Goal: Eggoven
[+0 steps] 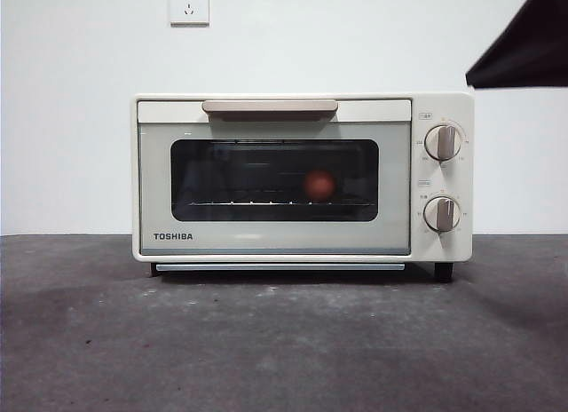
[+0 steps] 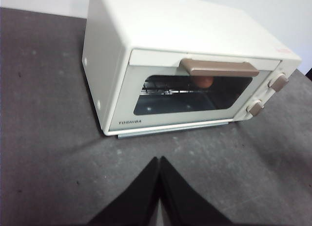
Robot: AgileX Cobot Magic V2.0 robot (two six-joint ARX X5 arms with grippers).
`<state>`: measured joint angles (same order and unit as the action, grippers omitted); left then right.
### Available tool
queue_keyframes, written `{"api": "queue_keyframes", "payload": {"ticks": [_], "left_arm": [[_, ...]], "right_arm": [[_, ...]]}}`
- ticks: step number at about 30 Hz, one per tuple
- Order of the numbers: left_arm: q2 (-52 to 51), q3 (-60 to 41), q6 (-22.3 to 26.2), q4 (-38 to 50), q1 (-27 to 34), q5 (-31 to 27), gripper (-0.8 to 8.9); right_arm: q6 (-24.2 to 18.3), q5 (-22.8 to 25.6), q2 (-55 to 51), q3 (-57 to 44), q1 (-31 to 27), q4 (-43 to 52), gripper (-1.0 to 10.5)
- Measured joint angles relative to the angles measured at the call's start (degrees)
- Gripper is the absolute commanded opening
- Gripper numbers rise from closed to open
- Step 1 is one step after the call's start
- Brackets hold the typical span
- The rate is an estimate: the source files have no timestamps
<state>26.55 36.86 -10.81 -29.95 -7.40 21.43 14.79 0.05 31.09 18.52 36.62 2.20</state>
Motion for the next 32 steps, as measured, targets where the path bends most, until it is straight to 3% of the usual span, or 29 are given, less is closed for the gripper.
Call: {"api": "queue_keyframes", "payload": {"ticks": [23,28,32], "left_arm": [[-0.02,0.0,0.2,-1.07,-0.02,-0.09,0.08],[-2.64,-0.11,8.37,-0.2,0.9,-0.11,0.08],[-7.96,-2.97,15.37,8.22,3.17,-0.11,0.08]], "right_arm": [[0.0,0.04,0.0,0.0,0.0,1.51,0.0],[0.0,0.04,0.0,0.0,0.0,1.51,0.0],[0.0,0.04,0.0,0.0,0.02,1.51,0.0]]}}
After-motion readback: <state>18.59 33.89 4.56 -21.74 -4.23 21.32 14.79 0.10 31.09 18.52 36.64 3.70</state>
